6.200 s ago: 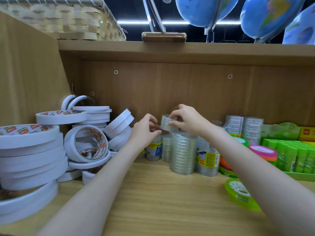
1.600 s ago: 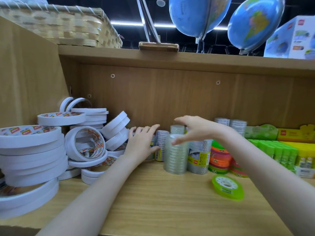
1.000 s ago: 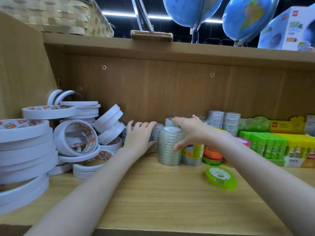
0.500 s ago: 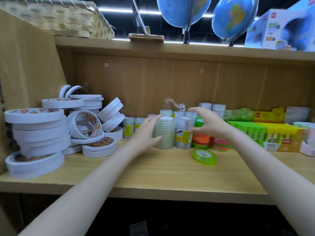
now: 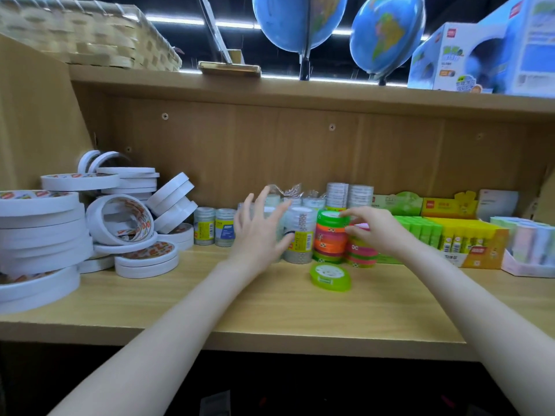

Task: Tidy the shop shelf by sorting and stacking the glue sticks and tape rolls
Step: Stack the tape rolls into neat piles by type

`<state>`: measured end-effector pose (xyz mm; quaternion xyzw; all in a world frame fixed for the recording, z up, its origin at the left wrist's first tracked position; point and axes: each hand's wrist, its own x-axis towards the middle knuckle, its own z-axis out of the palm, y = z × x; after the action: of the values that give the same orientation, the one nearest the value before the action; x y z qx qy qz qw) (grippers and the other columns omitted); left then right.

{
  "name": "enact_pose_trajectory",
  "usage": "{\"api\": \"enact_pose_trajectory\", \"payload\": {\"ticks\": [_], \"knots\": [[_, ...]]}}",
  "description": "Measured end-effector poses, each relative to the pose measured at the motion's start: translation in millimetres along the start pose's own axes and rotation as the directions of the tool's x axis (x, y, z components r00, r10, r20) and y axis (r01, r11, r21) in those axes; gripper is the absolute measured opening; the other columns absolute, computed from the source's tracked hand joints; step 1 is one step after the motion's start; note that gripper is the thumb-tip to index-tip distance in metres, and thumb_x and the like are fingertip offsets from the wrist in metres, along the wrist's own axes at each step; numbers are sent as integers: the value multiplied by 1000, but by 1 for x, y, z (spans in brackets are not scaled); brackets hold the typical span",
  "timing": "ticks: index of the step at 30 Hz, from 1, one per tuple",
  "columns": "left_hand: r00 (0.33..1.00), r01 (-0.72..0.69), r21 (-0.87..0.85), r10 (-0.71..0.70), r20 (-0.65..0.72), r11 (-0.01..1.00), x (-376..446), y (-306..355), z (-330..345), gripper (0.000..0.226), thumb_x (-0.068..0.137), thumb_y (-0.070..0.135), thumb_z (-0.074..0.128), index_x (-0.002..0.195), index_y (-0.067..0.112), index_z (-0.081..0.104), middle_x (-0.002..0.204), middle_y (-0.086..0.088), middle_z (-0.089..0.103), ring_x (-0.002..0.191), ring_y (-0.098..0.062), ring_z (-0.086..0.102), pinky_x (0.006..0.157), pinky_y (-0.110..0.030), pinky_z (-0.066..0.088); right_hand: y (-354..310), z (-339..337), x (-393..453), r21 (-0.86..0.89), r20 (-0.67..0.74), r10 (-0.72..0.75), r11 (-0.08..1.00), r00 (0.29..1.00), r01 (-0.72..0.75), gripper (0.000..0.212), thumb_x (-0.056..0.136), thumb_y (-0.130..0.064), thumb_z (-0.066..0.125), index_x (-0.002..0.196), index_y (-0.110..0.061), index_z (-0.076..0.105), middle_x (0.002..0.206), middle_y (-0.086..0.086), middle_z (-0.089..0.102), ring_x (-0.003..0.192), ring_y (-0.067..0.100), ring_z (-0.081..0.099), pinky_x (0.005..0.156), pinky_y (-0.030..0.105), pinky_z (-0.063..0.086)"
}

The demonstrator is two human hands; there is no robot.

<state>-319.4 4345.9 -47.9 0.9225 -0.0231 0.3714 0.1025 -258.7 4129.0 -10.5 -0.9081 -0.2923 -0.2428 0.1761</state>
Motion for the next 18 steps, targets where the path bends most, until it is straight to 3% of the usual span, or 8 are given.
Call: {"api": "enact_pose_trajectory", "payload": {"ticks": [3, 8, 13, 15, 18], "knots": [[999, 41, 38, -42, 33, 998, 7, 15, 10, 48, 92, 48, 45, 138, 39, 33, 157, 1, 1, 143, -28, -6, 113, -55, 6, -1, 2, 5, 45, -85, 31, 999, 996, -27, 27, 87, -19, 63, 114, -14, 66, 107, 11, 67, 103, 24, 60, 88, 29, 42], [995, 100, 73, -99, -17, 992, 12, 19, 23, 43, 93, 46, 45, 135, 37, 38, 153, -1, 16, 142, -27, 3, 113, -55, 7, 4, 7, 14, 79, -104, 47, 996, 993, -39, 26, 79, -22, 72, 103, -13, 69, 100, 10, 68, 93, 20, 62, 83, 28, 44], [994, 104, 138, -98, -47, 985, 13, 17, 24, 44, 93, 44, 47, 135, 35, 39, 151, -2, 23, 141, -29, 10, 113, -54, 9, 13, 12, 22, 76, 39, 15, 997, 999, -18, 36, 85, -31, 65, 115, -16, 55, 115, 8, 59, 103, 22, 56, 94, 39, 45], [991, 52, 208, -25, -129, 977, 13, 17, 27, 44, 87, 38, 61, 128, 28, 51, 143, -8, 39, 136, -34, 27, 109, -58, 18, 16, 11, 23, 23, 85, 39, 999, 996, -41, 36, 87, -39, 60, 116, -18, 53, 111, 6, 62, 104, 23, 56, 96, 43, 42], [962, -85, 328, 163, -218, 941, 14, 19, 35, 50, 62, 24, 83, 108, 19, 67, 121, -11, 62, 117, -34, 54, 96, -62, 35, 18, 14, 22, -44, 34, 47, 998, 998, -45, 36, 88, -43, 57, 116, -20, 52, 105, 4, 65, 103, 24, 57, 98, 41, 38]]}}
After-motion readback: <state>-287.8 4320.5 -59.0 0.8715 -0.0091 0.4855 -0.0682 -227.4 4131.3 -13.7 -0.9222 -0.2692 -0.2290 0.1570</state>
